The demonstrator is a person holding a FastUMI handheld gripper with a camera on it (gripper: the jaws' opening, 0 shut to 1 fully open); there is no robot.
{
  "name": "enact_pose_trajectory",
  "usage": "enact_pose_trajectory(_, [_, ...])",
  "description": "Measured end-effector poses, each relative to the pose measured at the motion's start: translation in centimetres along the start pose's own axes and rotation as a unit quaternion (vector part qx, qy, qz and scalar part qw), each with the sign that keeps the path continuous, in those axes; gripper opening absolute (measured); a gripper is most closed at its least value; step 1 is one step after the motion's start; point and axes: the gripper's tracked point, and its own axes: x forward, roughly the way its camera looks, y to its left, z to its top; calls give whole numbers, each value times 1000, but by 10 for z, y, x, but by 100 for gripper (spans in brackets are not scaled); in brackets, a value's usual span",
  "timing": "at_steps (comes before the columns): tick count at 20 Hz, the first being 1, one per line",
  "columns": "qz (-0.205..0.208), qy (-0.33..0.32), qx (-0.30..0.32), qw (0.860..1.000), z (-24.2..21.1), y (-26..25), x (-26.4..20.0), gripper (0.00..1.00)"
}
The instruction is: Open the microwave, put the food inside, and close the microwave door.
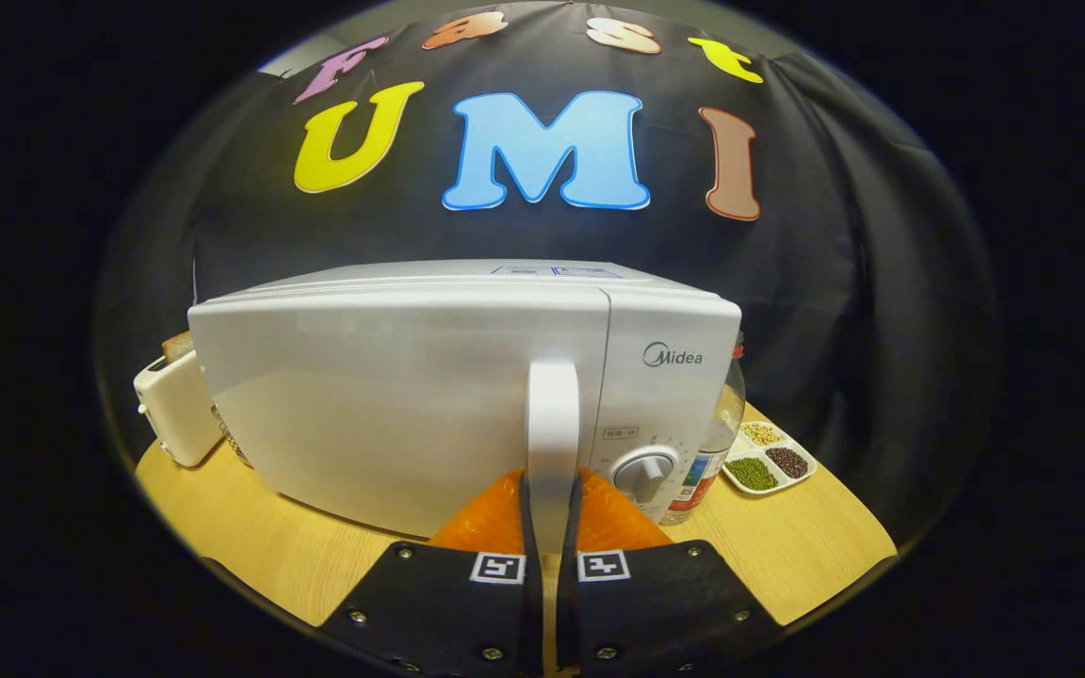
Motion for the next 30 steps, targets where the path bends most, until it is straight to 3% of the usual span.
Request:
enact_pose_trajectory(12, [2,9,-13,1000,-26,18,-70,6])
enact_pose_trajectory(23, [33,19,-13,999,-53,62,-146,20])
enact_pose_trajectory(30, [53,17,-30,998,-66,90,-179,20])
